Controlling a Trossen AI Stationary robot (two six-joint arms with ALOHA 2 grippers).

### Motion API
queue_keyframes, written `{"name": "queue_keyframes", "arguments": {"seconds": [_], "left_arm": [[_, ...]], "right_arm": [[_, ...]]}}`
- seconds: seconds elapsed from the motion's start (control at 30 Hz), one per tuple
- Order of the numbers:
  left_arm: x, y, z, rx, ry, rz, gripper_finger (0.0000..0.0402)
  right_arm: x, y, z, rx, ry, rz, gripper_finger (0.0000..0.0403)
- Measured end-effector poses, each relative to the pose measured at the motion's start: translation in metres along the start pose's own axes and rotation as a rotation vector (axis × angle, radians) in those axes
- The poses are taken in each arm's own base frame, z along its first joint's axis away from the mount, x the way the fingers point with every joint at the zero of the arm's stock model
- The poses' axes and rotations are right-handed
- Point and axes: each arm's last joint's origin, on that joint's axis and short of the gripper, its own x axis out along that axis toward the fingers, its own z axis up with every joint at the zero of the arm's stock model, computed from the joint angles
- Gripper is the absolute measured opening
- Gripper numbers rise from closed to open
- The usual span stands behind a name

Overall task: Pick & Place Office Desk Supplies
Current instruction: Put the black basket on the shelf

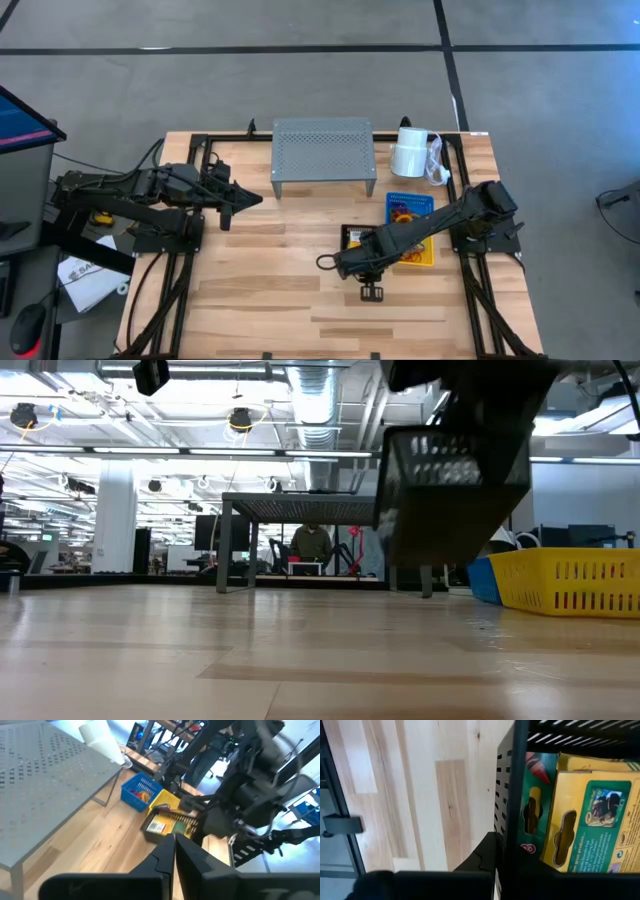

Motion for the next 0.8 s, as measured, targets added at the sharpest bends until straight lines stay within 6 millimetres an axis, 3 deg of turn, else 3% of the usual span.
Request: {"name": "queue_keyframes", "arguments": {"seconds": [0.37, 0.57, 0.8], "left_arm": [[0.004, 0.003, -0.003, 0.011, 0.002, 0.081, 0.0008], [-0.007, 0.004, 0.000, 0.001, -0.031, 0.060, 0.0008], [-0.026, 0.004, 0.007, -0.020, -0.109, 0.011, 0.0008]], "right_arm": [[-0.063, 0.003, 0.008, -0.021, -0.042, -0.067, 0.0000], [-0.096, -0.019, 0.018, 0.002, -0.100, -0.121, 0.0000], [-0.118, -0.057, 0.031, 0.050, -0.161, -0.157, 0.0000]]}}
